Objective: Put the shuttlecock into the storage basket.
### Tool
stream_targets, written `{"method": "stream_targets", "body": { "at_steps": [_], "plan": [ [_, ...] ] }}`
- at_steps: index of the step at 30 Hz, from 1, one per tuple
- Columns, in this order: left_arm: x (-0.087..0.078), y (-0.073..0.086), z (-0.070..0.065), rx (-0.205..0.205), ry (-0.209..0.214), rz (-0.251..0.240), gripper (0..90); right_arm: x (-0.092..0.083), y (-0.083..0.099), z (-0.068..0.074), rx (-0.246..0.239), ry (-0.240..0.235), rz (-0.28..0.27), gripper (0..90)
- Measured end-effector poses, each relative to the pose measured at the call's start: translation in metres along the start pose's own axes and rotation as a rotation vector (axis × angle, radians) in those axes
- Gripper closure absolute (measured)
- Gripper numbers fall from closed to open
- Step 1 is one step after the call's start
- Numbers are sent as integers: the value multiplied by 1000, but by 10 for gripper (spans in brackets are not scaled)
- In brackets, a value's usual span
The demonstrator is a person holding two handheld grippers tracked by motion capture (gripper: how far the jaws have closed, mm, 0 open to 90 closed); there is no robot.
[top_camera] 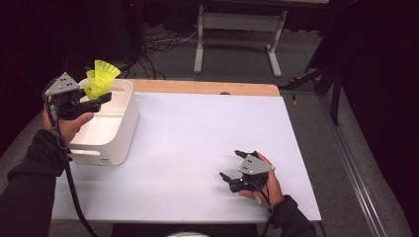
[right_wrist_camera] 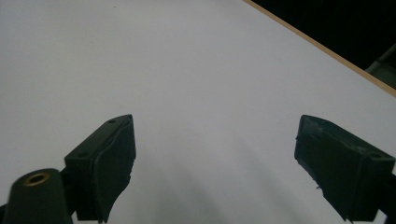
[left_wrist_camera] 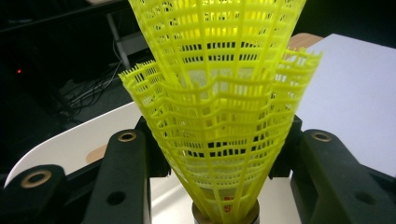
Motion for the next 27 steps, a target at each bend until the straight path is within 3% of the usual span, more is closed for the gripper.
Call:
{"method": "stream_targets", "body": {
  "at_steps": [2, 12, 17, 21, 23, 27],
  "plan": [
    [5, 1, 4, -9, 2, 12, 550, 1, 0, 0, 3, -2, 2, 137],
    [30, 9, 15, 28, -12, 142, 549, 4, 1, -2, -5, 0, 14, 137],
    [40, 14, 21, 25, -19, 206, 550, 6, 2, -2, -7, -10, 28, 137],
    [45, 14, 25, 6, -27, 227, 556, 8, 2, -1, -15, -17, 34, 137],
    [48, 17, 26, 23, -48, 261, 556, 8, 2, 0, -14, -19, 33, 137],
    [54, 24, 27, 3, -44, 332, 556, 8, 2, 1, -20, -18, 38, 139]
  ]
}}
Point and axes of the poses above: each handheld gripper's, and its own axes: x roughly forward along the jaws, y roughly out of its underside, z roughly to its left, the point moved 4 cm from there along x, roughly forward along the jaws, and after that the axes turned 1 degree about y, right-handed, at the moved point
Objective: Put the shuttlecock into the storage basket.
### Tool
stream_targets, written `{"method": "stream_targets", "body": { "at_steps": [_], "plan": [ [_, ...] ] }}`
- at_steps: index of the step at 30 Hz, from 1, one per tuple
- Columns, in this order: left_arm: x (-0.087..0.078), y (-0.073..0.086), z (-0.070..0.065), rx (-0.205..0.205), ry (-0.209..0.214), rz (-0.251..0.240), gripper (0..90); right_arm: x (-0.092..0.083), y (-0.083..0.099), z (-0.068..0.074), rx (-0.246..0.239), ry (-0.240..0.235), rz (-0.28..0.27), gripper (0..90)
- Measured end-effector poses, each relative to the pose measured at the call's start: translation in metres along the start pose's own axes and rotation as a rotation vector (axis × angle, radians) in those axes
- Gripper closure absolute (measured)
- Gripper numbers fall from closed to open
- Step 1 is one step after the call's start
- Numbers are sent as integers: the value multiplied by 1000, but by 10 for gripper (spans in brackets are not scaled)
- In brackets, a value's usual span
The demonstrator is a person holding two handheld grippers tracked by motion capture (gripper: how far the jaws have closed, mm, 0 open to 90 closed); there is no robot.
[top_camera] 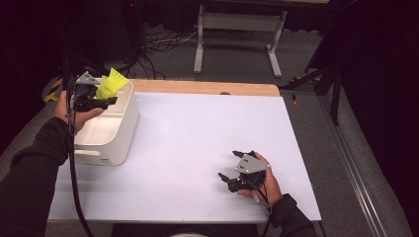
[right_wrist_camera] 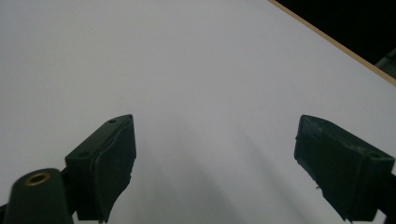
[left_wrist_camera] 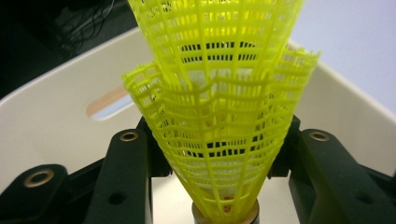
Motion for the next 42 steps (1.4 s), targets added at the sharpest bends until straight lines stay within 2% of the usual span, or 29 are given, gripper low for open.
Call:
{"method": "stream_targets", "body": {
  "at_steps": [5, 10, 13, 14, 15, 16, 18, 22, 27, 32, 37, 39, 40, 42],
  "plan": [
    [6, 2, 0, -9, 13, 32, 557, -1, -1, 1, -4, 2, -3, 139],
    [15, 8, 3, -43, 32, 119, 557, 0, 0, 4, -8, -24, 10, 141],
    [16, 9, 3, -48, 38, 125, 557, 0, 0, 5, -13, -28, 8, 142],
    [18, 9, 3, -48, 37, 137, 557, 0, 0, 5, -15, -29, 9, 142],
    [19, 9, 2, -30, 37, 156, 555, 0, 0, 6, -16, -30, 12, 143],
    [20, 10, 1, -41, 42, 163, 552, 1, 0, 6, -16, -35, 16, 145],
    [22, 9, 0, -27, 36, 181, 549, 1, 0, 7, -22, -37, 20, 145],
    [25, 11, 1, -31, 32, 207, 541, 2, 1, 8, -28, -48, 27, 145],
    [30, 12, -1, -46, 66, 235, 476, 3, 1, 10, -26, -60, 33, 146],
    [44, 19, -6, -28, 83, 381, 406, 3, 0, 11, -31, -65, 35, 147],
    [44, 20, -6, -53, 87, 381, 303, 2, 1, 11, -27, -69, 35, 147],
    [45, 20, -6, -50, 56, 398, 197, 2, 1, 11, -25, -70, 35, 147],
    [45, 20, -6, -56, 57, 398, 168, 2, 1, 11, -25, -71, 36, 147],
    [45, 20, -6, -57, 61, 398, 158, 2, 1, 12, -28, -72, 35, 147]
  ]
}}
Point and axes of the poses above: each handheld gripper's, and its own axes: x roughly forward along the jaws, y roughly out of its underside, z roughly to its left, the point moved 4 cm from there along x, roughly forward along the jaws, and after that the axes turned 1 degree about y, right-handed, at the moved point
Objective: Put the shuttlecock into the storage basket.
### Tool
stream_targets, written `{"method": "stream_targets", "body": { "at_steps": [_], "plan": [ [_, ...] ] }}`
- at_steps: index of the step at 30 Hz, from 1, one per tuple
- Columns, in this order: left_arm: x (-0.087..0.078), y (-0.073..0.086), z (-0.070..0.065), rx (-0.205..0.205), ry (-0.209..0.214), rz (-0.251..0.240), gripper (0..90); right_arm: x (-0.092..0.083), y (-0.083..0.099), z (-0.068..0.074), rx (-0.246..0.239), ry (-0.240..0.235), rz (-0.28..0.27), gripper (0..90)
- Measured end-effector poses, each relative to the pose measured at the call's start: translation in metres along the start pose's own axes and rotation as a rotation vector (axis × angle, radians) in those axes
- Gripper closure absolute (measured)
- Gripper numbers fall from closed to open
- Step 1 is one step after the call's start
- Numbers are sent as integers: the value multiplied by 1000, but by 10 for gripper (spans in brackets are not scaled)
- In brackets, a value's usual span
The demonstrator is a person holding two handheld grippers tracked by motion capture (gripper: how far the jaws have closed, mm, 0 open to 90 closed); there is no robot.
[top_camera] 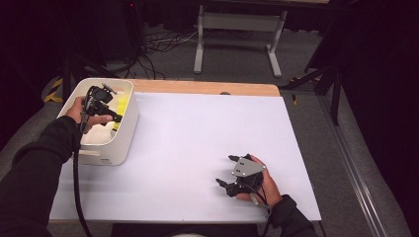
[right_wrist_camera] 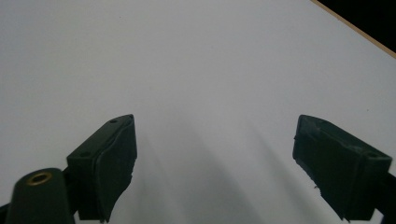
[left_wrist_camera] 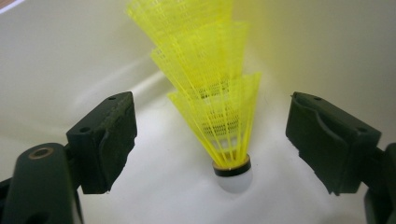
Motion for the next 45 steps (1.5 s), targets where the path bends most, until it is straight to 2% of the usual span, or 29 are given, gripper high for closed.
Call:
{"method": "stream_targets", "body": {
  "at_steps": [3, 6, 7, 10, 12, 16, 24, 26, 28, 32, 34, 36, 39, 40, 42, 45],
  "plan": [
    [-1, 0, 0, 3, -1, -2, 136, 0, 0, 0, 1, 0, -2, 147],
    [-5, -1, 0, 10, -10, -26, 120, 0, -1, 0, 0, 2, -2, 147],
    [-6, 0, 0, 5, 1, -33, 122, 0, -1, 0, -2, 4, -2, 146],
    [-12, -1, 0, 16, -2, -65, 124, -1, -1, 0, -2, 8, -5, 145],
    [-17, -2, -1, 17, 1, -104, 122, -2, -1, -1, -4, 13, -6, 145],
    [-27, -3, -2, 36, -29, -164, 114, -3, -2, -1, -7, 16, -8, 145],
    [-40, -5, -7, 60, -63, -231, 116, -4, -2, -1, -7, 22, -13, 145],
    [-42, -5, -7, 54, -52, -243, 115, -4, -3, -2, -8, 25, -15, 145],
    [-45, -5, -8, 59, -70, -262, 111, -5, -3, -2, -8, 28, -19, 144],
    [-50, -5, -12, 62, -71, -284, 110, -6, -3, -3, -7, 35, -25, 143],
    [-53, -6, -15, 77, -72, -302, 102, -6, -4, -3, -7, 35, -24, 143],
    [-56, -6, -17, 71, -71, -324, 102, -6, -4, -3, -9, 35, -24, 143],
    [-60, -6, -19, 75, -80, -340, 99, -7, -4, -2, -10, 34, -24, 142],
    [-62, -6, -20, 76, -98, -345, 98, -7, -4, -2, -10, 34, -24, 142],
    [-65, -6, -22, 86, -111, -376, 98, -7, -4, -2, -11, 37, -24, 142],
    [-72, -5, -26, 82, -103, -412, 98, -7, -4, -2, -12, 37, -24, 141]
  ]
}}
Point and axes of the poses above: each handheld gripper's, and its own axes: x roughly forward along the jaws, y roughly out of its underside, z roughly to its left, the point moved 4 cm from there along x, roughly forward along the jaws, and after that the axes turned 1 degree about y, right-handed, at the moved point
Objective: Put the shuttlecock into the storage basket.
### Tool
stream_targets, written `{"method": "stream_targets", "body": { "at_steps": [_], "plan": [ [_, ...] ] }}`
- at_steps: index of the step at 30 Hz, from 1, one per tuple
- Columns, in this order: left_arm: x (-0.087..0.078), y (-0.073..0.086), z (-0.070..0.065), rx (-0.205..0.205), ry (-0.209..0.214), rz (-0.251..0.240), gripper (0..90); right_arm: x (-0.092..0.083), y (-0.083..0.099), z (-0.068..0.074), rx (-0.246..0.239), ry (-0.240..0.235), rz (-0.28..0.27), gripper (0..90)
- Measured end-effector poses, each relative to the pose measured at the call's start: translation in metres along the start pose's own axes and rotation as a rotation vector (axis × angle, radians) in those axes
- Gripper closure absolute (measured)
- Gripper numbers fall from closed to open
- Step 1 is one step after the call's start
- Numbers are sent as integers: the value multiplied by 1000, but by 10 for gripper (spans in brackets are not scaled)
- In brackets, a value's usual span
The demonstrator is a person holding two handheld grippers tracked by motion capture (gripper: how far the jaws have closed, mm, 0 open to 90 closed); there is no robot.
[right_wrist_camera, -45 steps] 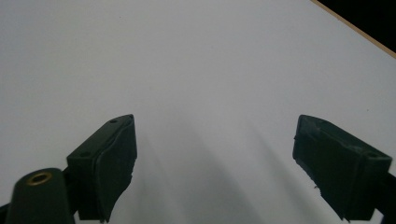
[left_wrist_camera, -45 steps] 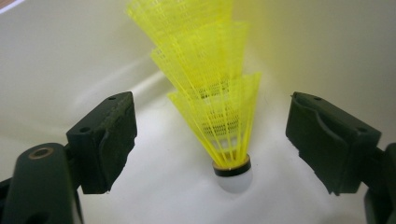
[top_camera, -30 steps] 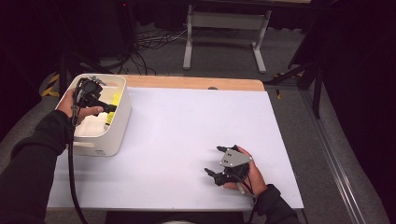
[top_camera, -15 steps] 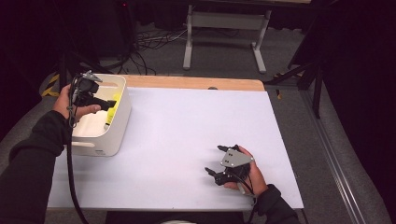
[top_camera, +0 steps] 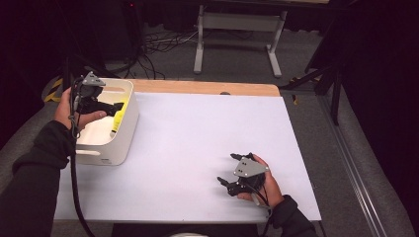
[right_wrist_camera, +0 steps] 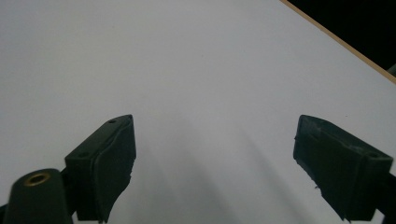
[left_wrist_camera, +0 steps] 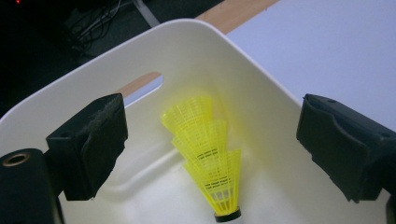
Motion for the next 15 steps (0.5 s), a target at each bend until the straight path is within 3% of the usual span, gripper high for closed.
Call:
{"method": "stream_targets", "body": {
  "at_steps": [15],
  "plan": [
    [-24, 0, 0, -5, -40, -123, 90, -2, -1, -1, 1, 11, -7, 140]
  ]
}}
Point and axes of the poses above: each handheld gripper's, and its own axes: x roughly forward along the jaws, y roughly out of its underside, z roughly to its left, the point moved 4 cm from there along x, roughly forward along the jaws, and after that the axes turned 1 degree about y, right-handed, at the moved point
